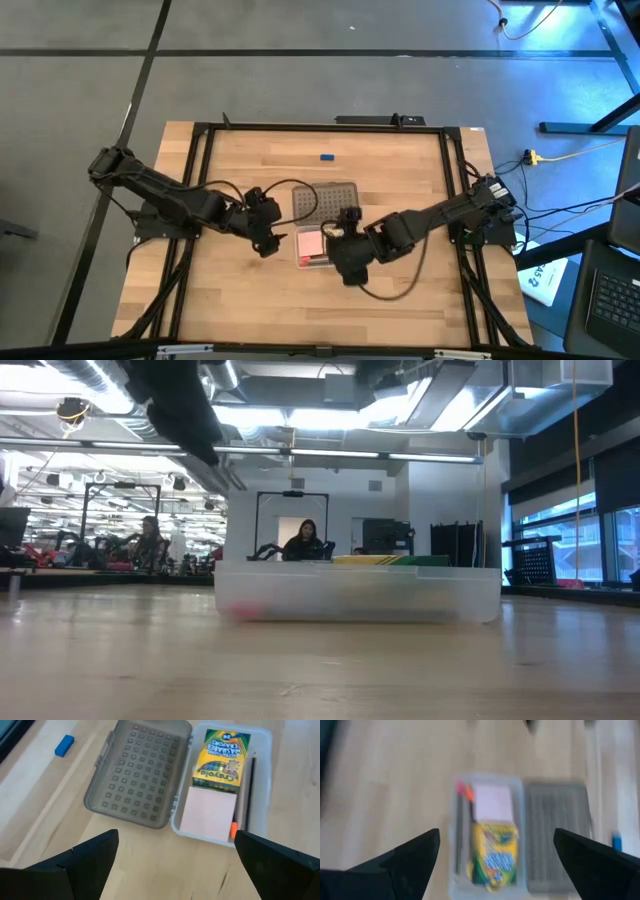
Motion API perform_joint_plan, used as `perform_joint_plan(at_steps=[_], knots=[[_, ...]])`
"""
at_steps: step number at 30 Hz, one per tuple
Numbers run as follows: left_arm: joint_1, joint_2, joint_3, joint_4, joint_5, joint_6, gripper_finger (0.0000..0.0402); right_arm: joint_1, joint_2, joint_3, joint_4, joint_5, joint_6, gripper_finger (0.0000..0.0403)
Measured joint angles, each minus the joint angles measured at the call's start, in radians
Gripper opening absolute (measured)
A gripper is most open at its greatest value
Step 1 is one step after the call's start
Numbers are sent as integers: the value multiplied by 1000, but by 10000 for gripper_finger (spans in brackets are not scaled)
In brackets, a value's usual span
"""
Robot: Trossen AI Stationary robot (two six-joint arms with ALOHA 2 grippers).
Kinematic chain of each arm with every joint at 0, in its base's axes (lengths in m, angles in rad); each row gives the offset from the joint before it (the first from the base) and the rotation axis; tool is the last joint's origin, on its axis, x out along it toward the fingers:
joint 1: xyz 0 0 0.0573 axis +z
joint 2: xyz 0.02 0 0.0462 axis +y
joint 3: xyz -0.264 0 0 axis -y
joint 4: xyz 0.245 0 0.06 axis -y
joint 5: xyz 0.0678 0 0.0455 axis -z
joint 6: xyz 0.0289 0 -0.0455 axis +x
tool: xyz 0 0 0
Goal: Pack school essentials
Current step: Put the blue eraser into the black supply box
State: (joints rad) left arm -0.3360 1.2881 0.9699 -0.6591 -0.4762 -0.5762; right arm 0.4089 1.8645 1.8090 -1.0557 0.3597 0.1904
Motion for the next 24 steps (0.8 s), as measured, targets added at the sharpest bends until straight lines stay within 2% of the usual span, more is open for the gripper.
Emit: perform_joint_plan(at_steps=[6, 10, 12, 14, 19, 24], knots=[[-33, 1, 0, -8, -5, -25, 394, -93, 1, -129, -129, 31, 191, 388], [-50, 1, 0, -7, -7, -33, 394, -146, -17, -189, -322, 139, 375, 388], [-55, 1, 0, -9, -7, -44, 394, -170, -49, -239, -349, 174, 445, 388], [-59, 1, 0, -9, -13, -46, 394, -192, -79, -305, -333, 180, 482, 388], [-64, 1, 0, -10, -22, -46, 394, -231, -112, -511, -145, 175, 489, 388], [-64, 2, 0, -10, -22, -46, 394, -271, -115, -632, -51, 100, 512, 388]])
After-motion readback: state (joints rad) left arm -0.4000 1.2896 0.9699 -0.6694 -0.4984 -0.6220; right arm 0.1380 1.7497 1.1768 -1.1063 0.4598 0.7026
